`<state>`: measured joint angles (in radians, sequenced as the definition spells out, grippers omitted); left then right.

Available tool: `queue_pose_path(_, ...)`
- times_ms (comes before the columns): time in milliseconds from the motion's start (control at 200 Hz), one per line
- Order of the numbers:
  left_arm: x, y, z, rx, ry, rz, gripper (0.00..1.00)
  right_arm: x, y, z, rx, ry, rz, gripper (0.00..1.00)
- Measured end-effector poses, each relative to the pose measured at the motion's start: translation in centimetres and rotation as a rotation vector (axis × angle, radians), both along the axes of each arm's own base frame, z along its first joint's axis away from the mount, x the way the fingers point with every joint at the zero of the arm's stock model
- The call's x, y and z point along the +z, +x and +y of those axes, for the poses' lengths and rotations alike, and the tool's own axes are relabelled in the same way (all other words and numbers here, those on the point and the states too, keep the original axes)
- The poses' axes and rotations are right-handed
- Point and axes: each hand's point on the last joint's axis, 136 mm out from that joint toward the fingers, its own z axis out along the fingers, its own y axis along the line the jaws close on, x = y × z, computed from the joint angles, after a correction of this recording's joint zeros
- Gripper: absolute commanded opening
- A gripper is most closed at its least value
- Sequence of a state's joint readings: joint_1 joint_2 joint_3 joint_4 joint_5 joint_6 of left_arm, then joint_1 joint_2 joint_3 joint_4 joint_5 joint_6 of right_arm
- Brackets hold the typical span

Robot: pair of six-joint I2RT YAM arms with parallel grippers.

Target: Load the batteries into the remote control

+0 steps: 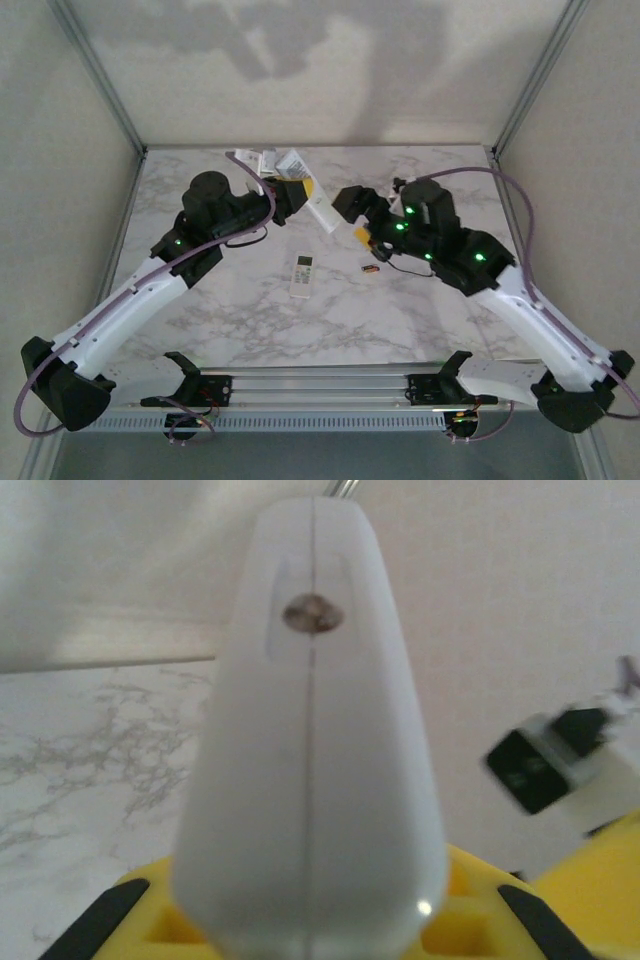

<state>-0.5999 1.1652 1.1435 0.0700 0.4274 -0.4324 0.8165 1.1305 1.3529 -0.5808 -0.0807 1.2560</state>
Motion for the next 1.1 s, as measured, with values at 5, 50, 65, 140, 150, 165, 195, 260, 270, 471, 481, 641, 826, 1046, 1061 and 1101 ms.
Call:
queue_pose_path(5,0.0,0.0,0.0,0.0,0.0,-0.001,0.0,-0.1,0.0,0.1,0.001,0.0,0.004,0.96)
queue_pose_path(50,0.1,0.0,-0.1,-0.001,0.0,-0.012,0.0,-1.0,0.4,0.8,0.006,-0.005,0.037,0.95)
queue_pose_path(65,0.2,0.0,-0.1,-0.001,0.0,-0.013,0.0,-1.2,0.5,1.0,0.006,-0.005,0.045,0.94)
queue_pose_path(140,0.2,0.1,-0.2,-0.001,0.0,-0.02,0.0,-1.8,0.8,1.5,0.009,-0.006,0.067,0.93)
queue_pose_path(150,0.2,0.1,-0.2,-0.001,0.001,-0.021,0.0,-1.8,0.8,1.6,0.01,-0.007,0.068,0.93)
queue_pose_path(165,0.2,0.1,-0.3,-0.002,0.002,-0.022,0.0,-1.9,0.8,1.6,0.009,-0.006,0.07,0.93)
queue_pose_path(195,0.2,0.1,-0.4,-0.003,0.002,-0.022,0.0,-1.9,0.9,1.7,0.008,-0.004,0.071,0.93)
queue_pose_path(260,0.1,0.1,-0.4,-0.005,0.005,-0.024,0.0,-1.6,1.0,1.8,0.008,0.001,0.064,0.96)
queue_pose_path(270,0.1,0.1,-0.4,-0.005,0.005,-0.024,0.0,-1.6,1.0,1.8,0.008,0.002,0.063,0.96)
queue_pose_path(471,0.1,0.0,-0.5,-0.008,0.005,-0.025,0.0,-1.1,1.5,1.5,-0.024,0.012,0.045,0.91)
queue_pose_path(481,0.1,0.0,-0.5,-0.008,0.005,-0.025,0.0,-1.1,1.5,1.5,-0.026,0.012,0.044,0.91)
queue_pose_path(641,0.3,-0.1,-0.6,-0.014,0.001,-0.03,0.0,-0.9,1.6,1.5,-0.033,0.025,0.041,0.93)
queue_pose_path(826,0.7,-0.3,-0.8,-0.031,-0.01,-0.044,0.0,-0.9,1.9,1.3,-0.053,0.023,0.033,0.92)
queue_pose_path(1046,0.6,-0.4,-0.9,-0.04,-0.015,-0.051,0.0,-1.0,2.0,1.1,-0.064,0.026,0.045,0.92)
queue_pose_path(1061,0.6,-0.5,-0.9,-0.04,-0.015,-0.052,0.0,-1.0,2.0,1.1,-0.065,0.027,0.046,0.92)
queue_pose_path(1101,0.6,-0.5,-0.9,-0.04,-0.015,-0.052,0.0,-1.0,2.0,1.2,-0.065,0.028,0.048,0.92)
